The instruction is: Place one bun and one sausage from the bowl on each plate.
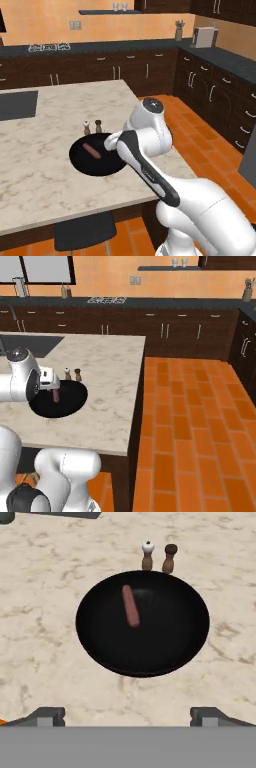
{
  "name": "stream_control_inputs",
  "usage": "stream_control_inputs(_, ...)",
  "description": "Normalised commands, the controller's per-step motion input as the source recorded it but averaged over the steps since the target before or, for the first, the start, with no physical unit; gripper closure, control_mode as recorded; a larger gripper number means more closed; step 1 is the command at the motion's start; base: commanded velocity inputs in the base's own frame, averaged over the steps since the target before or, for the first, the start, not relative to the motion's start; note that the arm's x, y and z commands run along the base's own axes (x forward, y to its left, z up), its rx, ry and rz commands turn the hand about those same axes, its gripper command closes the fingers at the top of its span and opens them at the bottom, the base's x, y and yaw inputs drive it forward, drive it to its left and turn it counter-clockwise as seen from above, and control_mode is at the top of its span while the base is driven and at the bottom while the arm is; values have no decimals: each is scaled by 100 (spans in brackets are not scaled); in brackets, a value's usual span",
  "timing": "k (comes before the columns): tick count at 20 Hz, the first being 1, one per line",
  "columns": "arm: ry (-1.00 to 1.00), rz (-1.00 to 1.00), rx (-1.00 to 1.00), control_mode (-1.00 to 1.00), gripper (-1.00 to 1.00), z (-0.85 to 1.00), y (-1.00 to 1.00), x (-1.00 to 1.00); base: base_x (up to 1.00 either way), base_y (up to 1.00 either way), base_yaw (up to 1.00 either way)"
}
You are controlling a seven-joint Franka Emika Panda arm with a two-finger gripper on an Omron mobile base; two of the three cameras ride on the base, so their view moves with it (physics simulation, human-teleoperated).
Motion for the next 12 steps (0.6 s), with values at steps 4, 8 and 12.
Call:
stream_control_inputs(4,18,0,-18,-100,-100,-79,67,88,0,0,0)
stream_control_inputs(8,15,3,-6,-100,-100,-57,19,48,0,0,0)
stream_control_inputs(12,1,5,-9,-100,-100,-80,-1,78,0,0,0)
